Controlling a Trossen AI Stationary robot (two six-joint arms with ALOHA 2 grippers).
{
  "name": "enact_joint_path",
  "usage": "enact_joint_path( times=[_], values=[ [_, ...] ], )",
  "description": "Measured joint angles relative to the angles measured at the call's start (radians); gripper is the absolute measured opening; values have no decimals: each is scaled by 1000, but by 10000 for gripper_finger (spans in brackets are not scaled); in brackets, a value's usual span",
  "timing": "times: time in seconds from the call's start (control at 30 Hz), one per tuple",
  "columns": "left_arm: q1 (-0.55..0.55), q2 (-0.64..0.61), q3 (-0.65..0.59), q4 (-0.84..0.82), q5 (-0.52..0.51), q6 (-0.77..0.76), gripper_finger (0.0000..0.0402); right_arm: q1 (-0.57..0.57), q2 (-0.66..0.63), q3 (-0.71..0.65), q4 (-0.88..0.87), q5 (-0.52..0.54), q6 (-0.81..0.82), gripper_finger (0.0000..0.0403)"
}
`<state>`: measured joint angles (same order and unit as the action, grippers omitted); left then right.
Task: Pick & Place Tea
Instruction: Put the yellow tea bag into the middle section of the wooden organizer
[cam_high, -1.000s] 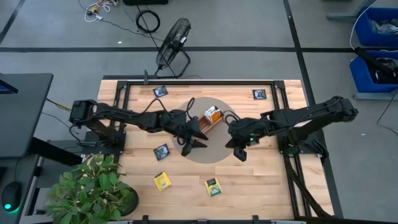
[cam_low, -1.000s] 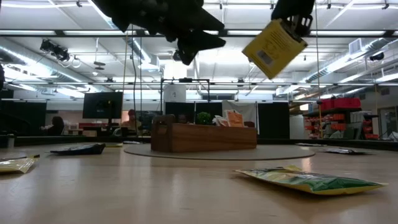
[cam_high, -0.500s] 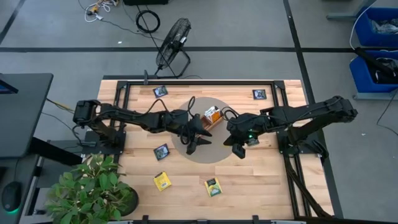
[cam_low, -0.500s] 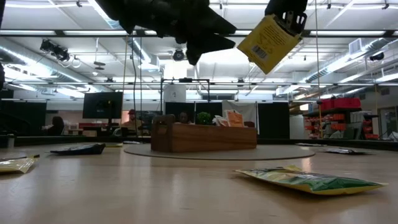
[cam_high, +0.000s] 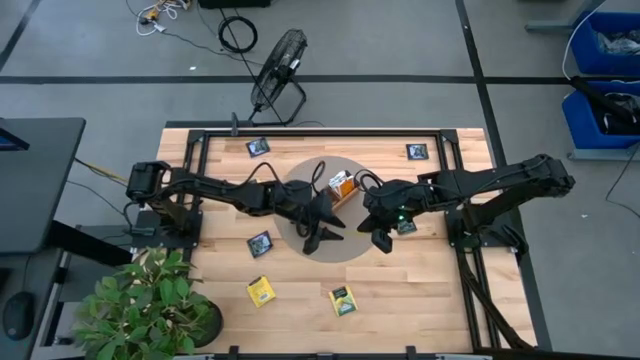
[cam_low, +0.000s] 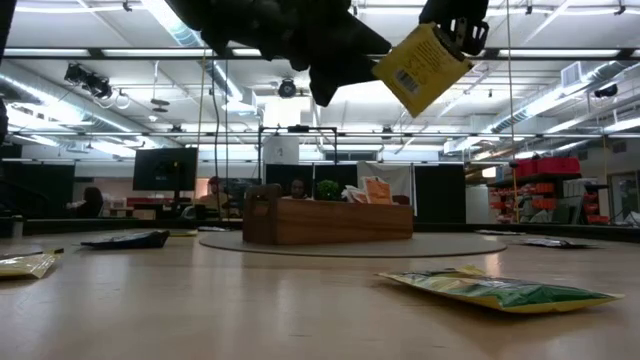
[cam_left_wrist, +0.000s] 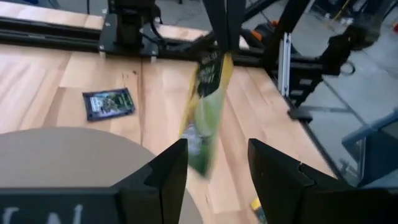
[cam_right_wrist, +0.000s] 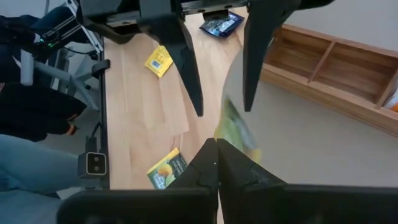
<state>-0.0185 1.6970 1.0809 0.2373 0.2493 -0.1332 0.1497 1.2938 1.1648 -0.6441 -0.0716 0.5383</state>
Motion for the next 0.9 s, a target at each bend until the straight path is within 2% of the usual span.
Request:
enact_joint_path(
  times=[0.13,0.23,0.47,0.63,0.77,0.9],
  values=[
    [-3,3,0,2,-5,9,169,0,0,0,2,0,-1,0],
    [-3,3,0,0,-20,11,150,0,0,0,17,-8,-1,0],
    [8,3,0,3,-26,9,81,0,0,0,66,-15,2,0],
    [16,3,0,3,-26,5,15,-3,0,0,82,4,-1,0],
    [21,3,0,0,-22,-38,10,-4,-1,0,82,11,-8,15],
    [21,3,0,-4,-13,-65,7,-5,-17,-1,71,11,-24,52]
  ],
)
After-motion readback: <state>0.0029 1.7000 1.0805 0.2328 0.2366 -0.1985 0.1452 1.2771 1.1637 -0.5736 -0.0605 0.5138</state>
